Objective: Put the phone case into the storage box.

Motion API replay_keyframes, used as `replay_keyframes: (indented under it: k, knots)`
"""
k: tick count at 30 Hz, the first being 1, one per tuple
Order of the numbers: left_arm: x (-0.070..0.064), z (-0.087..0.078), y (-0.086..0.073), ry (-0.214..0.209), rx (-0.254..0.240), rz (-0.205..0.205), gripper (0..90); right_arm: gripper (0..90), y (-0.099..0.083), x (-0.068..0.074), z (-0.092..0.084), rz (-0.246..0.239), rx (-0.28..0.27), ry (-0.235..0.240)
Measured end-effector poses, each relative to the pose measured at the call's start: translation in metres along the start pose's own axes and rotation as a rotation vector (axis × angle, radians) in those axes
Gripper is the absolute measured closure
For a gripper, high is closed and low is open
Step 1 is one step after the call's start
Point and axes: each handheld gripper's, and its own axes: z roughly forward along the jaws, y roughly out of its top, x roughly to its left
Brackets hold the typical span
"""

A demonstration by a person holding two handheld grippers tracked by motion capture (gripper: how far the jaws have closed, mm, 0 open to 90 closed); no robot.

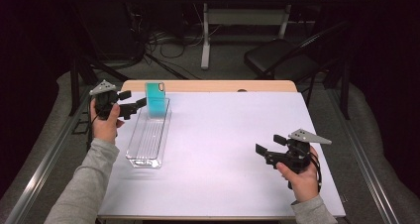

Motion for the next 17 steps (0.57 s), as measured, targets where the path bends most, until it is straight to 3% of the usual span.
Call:
replay_keyframes:
  k: [7,17]
  knots:
    - [-0.015,-0.017,-0.010,-0.049,-0.038,0.002,18.0,8.1,-0.010,-0.008,-0.012,-0.025,0.002,-0.001]
    - [-0.023,-0.036,-0.021,-0.063,-0.077,0.004,18.0,8.0,-0.016,-0.014,-0.017,-0.031,-0.022,-0.048]
